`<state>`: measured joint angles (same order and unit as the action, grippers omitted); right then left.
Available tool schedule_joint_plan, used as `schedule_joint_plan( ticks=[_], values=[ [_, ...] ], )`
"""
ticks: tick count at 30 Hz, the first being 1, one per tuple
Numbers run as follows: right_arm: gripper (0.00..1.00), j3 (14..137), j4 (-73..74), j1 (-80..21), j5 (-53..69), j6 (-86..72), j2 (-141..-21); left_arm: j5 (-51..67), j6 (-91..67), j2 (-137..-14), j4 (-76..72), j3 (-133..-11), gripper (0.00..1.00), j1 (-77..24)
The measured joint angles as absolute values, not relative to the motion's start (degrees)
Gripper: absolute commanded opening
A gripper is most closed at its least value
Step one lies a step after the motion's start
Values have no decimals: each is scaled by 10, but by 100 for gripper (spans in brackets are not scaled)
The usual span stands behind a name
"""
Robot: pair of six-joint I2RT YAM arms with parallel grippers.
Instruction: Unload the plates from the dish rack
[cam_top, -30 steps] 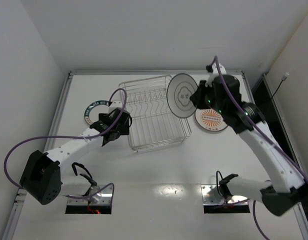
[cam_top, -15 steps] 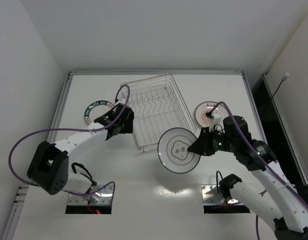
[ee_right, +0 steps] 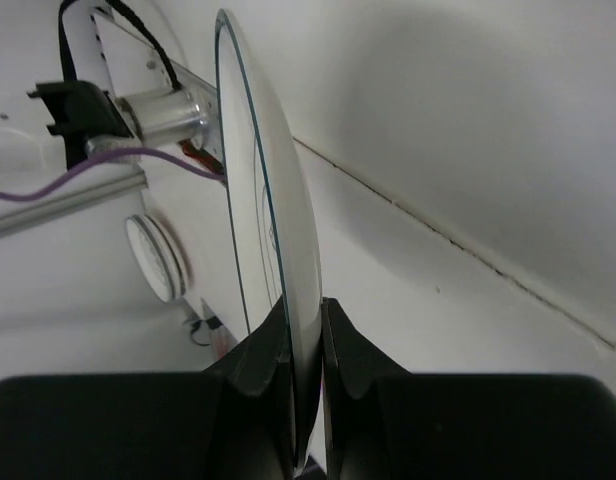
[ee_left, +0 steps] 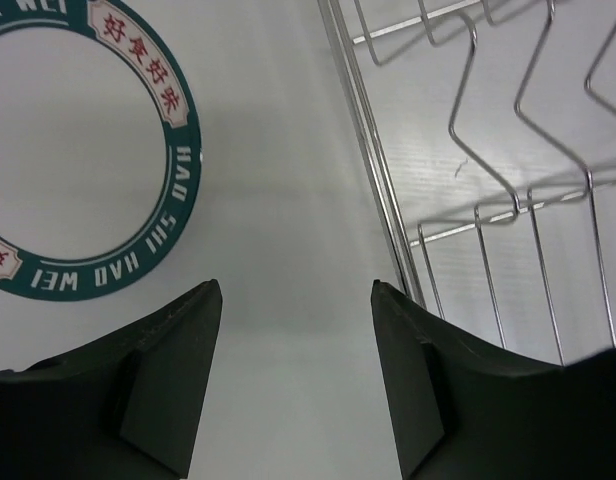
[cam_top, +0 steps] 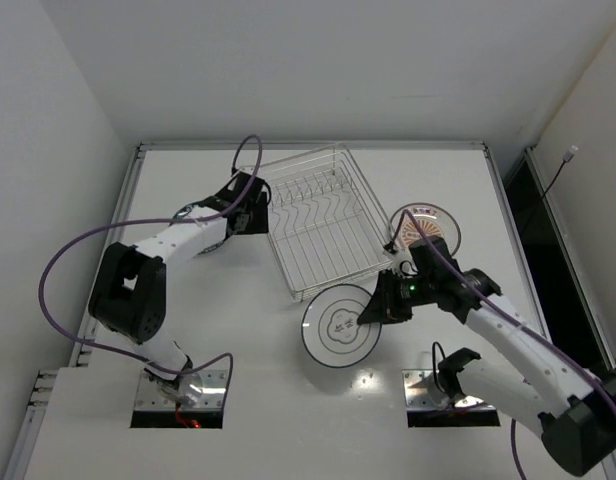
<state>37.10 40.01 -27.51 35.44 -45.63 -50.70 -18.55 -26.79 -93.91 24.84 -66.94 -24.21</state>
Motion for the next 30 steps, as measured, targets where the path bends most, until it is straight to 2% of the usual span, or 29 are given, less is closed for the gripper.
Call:
schedule_joint_plan(
  ticks=[5,15,18,24,30],
  values=[
    [0,338,277,-275,368,-514,-609,-178,-268,-957,255,-707,58,-211],
    [0,239,78,-282,371,-634,-677,-169,-268,-921,298,-719,58,-201],
    [0,250,17,-288,373,-648,-759,-169,-268,-896,307,-719,58,-196],
    [0,315,-28,-307,372,-656,-866,-169,-268,-886,321,-730,58,-184],
    [0,301,-29,-314,363,-649,-848,-168,-268,-886,336,-730,58,-180]
  ],
)
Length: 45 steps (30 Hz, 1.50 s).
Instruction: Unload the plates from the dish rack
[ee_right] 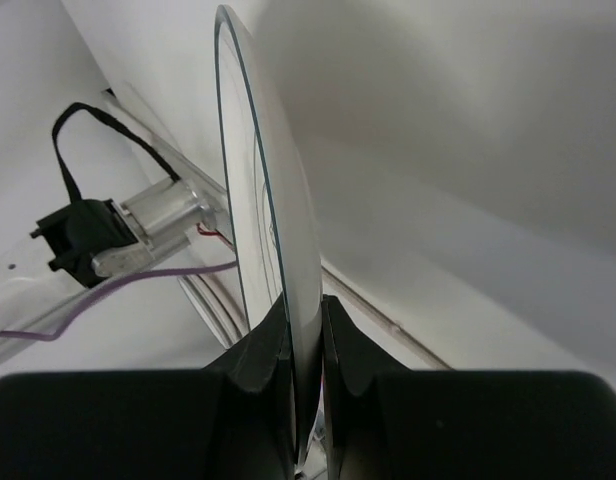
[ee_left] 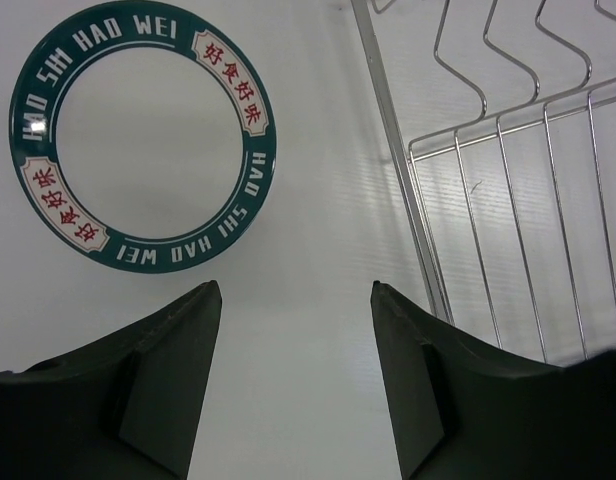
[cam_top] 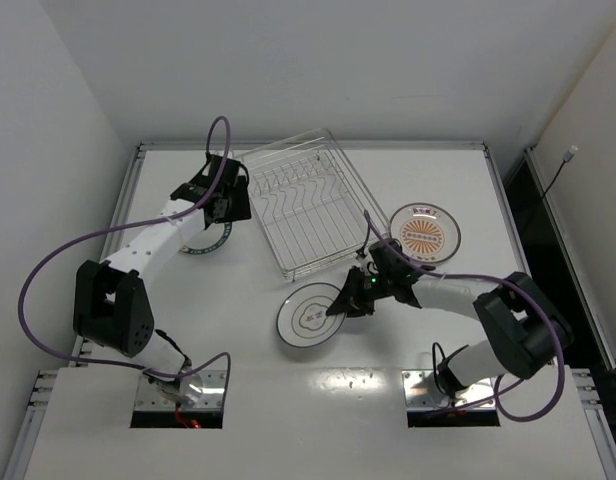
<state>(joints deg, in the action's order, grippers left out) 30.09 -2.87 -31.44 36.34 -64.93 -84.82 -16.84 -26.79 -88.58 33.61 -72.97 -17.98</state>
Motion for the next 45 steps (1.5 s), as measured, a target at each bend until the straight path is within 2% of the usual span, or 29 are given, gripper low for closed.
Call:
schedule_joint_plan(
  ticks=[5,7,8,11,15,18,23,28,38,42,43,44,45],
  values=[
    [0,254,22,-309,346,-644,-784,-166,-271,-885,339,-730,61,-180],
    [3,261,64,-308,316,-636,-764,-161,-275,-885,342,-732,64,-180],
    [11,269,90,-308,297,-628,-755,-157,-277,-885,344,-735,64,-180],
    [20,315,161,-308,245,-598,-739,-143,-286,-885,344,-746,67,-180],
    [42,370,210,-307,194,-562,-738,-124,-294,-885,344,-755,68,-180],
    [49,376,227,-305,171,-549,-738,-113,-299,-885,347,-755,68,-180],
    [49,376,254,-305,152,-542,-738,-98,-307,-897,353,-763,70,-180],
    [56,376,277,-305,122,-542,-721,-77,-307,-918,361,-770,72,-180],
    [59,376,317,-305,77,-544,-666,-27,-307,-1030,375,-820,72,-180],
    [60,375,322,-305,66,-544,-599,-12,-307,-1063,376,-834,58,-180],
    [60,375,322,-305,63,-544,-580,-8,-306,-1073,376,-839,51,-180],
    [60,375,323,-305,60,-544,-562,-4,-304,-1082,375,-844,34,-180],
    [60,376,325,-305,57,-542,-548,-2,-306,-1090,376,-848,25,-180]
  ],
)
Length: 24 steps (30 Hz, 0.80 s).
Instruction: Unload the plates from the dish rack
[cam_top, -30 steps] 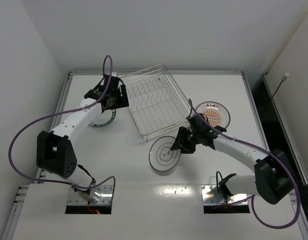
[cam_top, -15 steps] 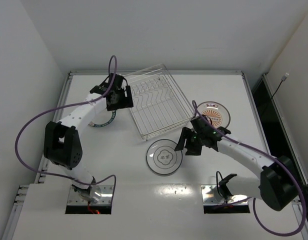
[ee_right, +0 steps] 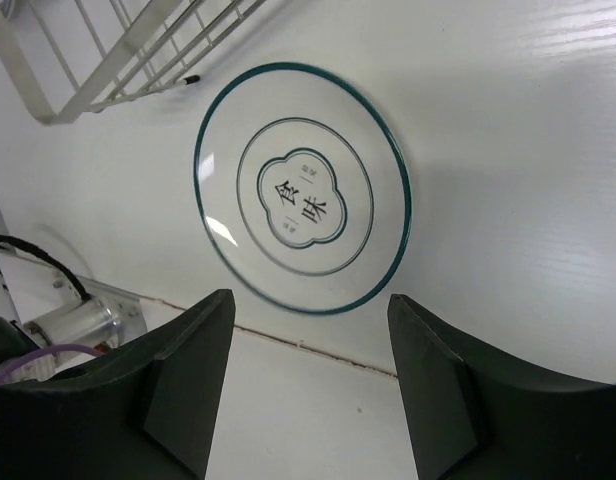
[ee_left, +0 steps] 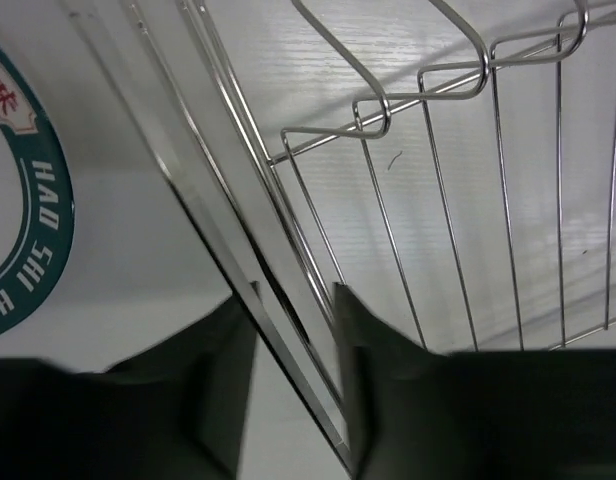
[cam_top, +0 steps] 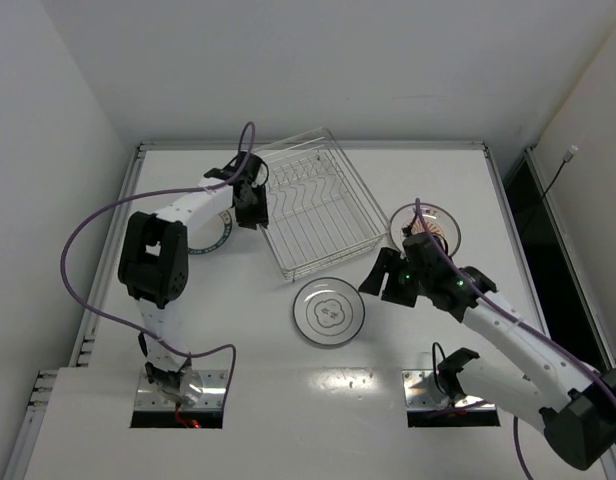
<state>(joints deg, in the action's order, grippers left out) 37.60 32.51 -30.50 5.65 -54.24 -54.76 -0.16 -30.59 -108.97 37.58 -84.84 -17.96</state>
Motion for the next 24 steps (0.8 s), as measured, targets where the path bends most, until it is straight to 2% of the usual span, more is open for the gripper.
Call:
schedule_joint_plan(
  ticks=[3,6,9,10,13,16,18,19,21,22,24],
  values=[
    [60,388,344,-305,42,-533,-531,8,-293,-1120,387,-877,8,-178],
    [60,415,373,-305,20,-513,-529,6,-301,-1147,404,-920,0,-167],
    [64,452,400,-305,-9,-489,-530,29,-269,-1182,413,-970,0,-152],
    [69,464,407,-305,-18,-479,-530,39,-252,-1191,412,-982,0,-148],
    [77,492,424,-305,-41,-460,-530,68,-207,-1208,425,-1008,0,-142],
    [79,512,436,-305,-53,-442,-530,91,-182,-1240,448,-1057,1,-134],
    [83,526,443,-305,-61,-432,-530,107,-172,-1251,450,-1074,6,-129],
    [84,535,447,-305,-66,-426,-531,114,-169,-1253,451,-1075,17,-126],
    [88,550,452,-305,-77,-419,-530,124,-163,-1254,451,-1075,32,-124],
    [90,557,453,-305,-83,-415,-530,128,-162,-1254,450,-1074,46,-123],
    [91,567,456,-305,-96,-408,-530,130,-164,-1254,449,-1071,54,-123]
  ],
)
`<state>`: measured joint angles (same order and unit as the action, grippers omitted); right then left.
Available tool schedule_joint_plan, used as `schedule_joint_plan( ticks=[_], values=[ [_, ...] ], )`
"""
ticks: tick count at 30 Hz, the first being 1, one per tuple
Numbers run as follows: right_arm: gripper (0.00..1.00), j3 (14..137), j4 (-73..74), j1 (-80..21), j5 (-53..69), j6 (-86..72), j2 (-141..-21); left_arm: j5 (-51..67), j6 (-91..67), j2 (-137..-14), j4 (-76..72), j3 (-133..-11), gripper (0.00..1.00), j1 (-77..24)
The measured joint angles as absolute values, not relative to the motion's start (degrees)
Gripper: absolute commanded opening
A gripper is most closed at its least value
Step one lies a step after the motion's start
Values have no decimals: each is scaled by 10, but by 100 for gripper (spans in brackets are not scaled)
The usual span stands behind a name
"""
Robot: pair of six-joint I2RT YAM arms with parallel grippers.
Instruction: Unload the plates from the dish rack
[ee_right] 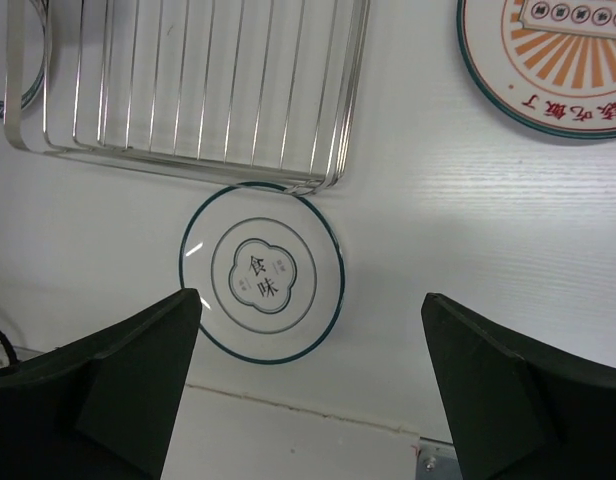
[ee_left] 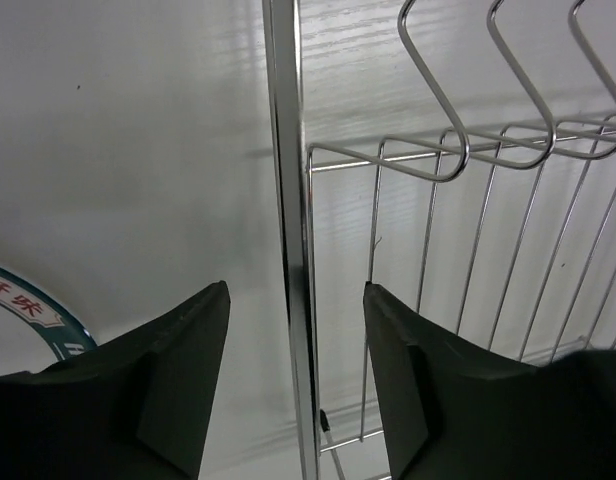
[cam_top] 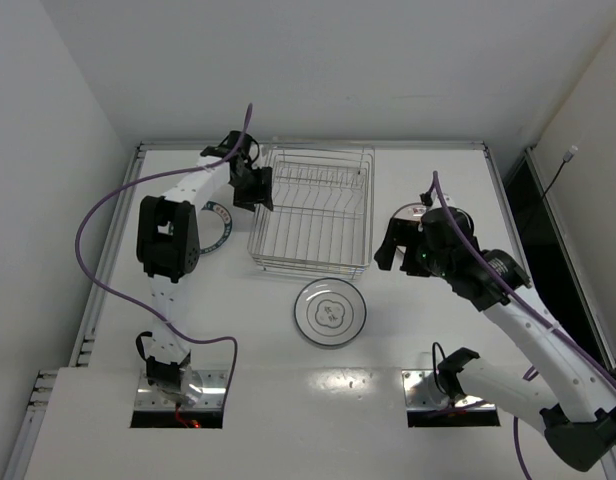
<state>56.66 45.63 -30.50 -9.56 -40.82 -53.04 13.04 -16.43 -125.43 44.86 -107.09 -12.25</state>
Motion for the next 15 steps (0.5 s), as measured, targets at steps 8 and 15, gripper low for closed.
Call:
schedule_joint_plan(
  ticks=[8,15],
  values=[
    [95,583,465,-305,-121,-386,-536,122,-184,-1228,435,-1014,66,-122],
    [97,584,479,-305,-142,-381,-538,93,-203,-1115,404,-956,71,-122]
  ],
)
